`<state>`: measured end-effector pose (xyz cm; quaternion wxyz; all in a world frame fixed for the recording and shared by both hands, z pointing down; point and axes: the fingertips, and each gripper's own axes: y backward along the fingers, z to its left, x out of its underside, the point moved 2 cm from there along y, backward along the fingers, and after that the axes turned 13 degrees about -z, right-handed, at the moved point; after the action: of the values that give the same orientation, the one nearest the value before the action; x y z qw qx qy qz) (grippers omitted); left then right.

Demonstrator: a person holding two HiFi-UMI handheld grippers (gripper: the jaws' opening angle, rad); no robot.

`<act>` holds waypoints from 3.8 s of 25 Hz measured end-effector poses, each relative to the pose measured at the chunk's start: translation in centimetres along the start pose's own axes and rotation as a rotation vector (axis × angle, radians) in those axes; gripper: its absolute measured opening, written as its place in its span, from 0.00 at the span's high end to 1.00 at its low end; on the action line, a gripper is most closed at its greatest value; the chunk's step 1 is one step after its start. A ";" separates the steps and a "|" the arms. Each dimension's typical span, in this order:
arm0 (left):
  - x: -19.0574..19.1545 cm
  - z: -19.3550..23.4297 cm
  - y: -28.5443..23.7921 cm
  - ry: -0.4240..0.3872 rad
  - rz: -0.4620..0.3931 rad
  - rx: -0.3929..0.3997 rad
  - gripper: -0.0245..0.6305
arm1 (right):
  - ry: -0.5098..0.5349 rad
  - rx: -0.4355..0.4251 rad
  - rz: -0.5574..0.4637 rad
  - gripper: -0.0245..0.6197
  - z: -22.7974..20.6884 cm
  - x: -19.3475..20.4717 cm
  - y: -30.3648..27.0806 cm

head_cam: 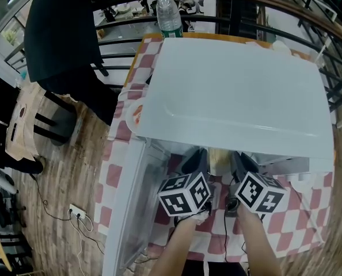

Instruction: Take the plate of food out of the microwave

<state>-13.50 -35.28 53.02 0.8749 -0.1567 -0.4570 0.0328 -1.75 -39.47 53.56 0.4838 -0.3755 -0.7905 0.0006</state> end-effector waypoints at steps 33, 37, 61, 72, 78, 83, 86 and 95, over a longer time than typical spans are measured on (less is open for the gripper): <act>3.3 -3.1 6.8 0.033 0.018 0.060 0.86 | -0.039 0.062 -0.048 0.86 -1.1 1.2 8.3; 3.1 -3.6 7.5 0.027 0.013 0.061 0.86 | -0.023 0.064 -0.066 0.86 -0.9 0.9 9.3; 1.9 -6.3 13.0 0.003 -0.010 0.040 0.86 | -0.074 0.035 -0.062 0.86 0.9 0.7 14.5; 1.8 -6.4 14.0 0.005 -0.018 0.031 0.86 | -0.082 0.021 -0.053 0.86 1.3 0.6 15.1; 1.7 -6.6 14.0 0.003 -0.014 0.030 0.86 | -0.082 0.026 -0.051 0.86 1.3 0.6 15.3; 1.9 -6.8 13.8 0.007 -0.005 0.035 0.86 | -0.080 0.031 -0.051 0.86 1.0 0.4 15.3; 2.0 -6.8 13.8 0.008 -0.002 0.036 0.86 | -0.082 0.034 -0.050 0.86 0.9 0.4 15.3; 2.2 -6.6 13.8 0.008 0.004 0.034 0.86 | -0.089 0.035 -0.048 0.86 0.9 0.7 15.3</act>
<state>-5.72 -23.36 47.04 0.8792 -0.1428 -0.4526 0.0420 6.46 -27.77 48.01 0.4545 -0.3474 -0.8200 0.0198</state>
